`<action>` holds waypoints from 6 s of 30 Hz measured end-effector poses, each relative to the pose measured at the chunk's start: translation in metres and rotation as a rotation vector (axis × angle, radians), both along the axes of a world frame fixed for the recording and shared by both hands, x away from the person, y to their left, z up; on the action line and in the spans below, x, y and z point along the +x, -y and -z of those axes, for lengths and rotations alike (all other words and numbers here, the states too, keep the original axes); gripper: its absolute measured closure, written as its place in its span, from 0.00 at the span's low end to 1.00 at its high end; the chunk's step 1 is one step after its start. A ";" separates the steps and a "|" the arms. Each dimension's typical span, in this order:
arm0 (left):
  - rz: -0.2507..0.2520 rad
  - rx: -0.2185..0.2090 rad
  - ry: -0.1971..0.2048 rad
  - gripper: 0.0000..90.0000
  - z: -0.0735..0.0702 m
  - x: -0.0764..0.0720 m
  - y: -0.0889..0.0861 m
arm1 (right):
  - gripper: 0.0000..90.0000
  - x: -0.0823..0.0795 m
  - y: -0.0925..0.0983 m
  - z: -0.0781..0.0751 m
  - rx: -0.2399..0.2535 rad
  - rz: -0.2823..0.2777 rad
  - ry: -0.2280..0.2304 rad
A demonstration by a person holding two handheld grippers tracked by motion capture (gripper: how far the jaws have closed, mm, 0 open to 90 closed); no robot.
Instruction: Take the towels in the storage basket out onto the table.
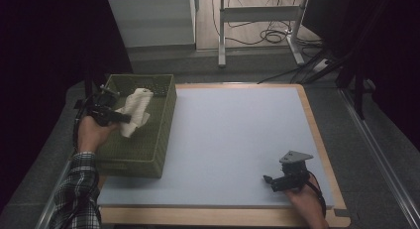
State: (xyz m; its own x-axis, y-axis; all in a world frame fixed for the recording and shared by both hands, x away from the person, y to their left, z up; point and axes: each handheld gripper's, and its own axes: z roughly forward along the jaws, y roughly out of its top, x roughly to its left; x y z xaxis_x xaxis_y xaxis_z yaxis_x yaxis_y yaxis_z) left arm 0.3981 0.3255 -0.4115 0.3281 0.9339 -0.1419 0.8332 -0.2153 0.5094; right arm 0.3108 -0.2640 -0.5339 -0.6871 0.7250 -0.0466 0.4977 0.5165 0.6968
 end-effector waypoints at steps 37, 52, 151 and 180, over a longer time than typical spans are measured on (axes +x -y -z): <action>0.229 -0.019 0.148 0.86 -0.058 -0.022 0.082 | 0.00 0.000 0.000 0.000 0.000 0.000 0.000; 0.342 -0.039 0.155 0.86 -0.050 -0.017 0.140 | 0.00 0.000 0.000 0.000 0.000 -0.001 0.000; 0.518 -0.134 0.191 0.97 0.082 -0.016 0.279 | 0.91 0.087 -0.067 -0.057 -0.029 -0.205 -0.032; 0.319 -0.212 0.192 0.64 0.100 -0.084 0.205 | 0.85 0.008 -0.006 -0.064 0.110 -0.248 -0.086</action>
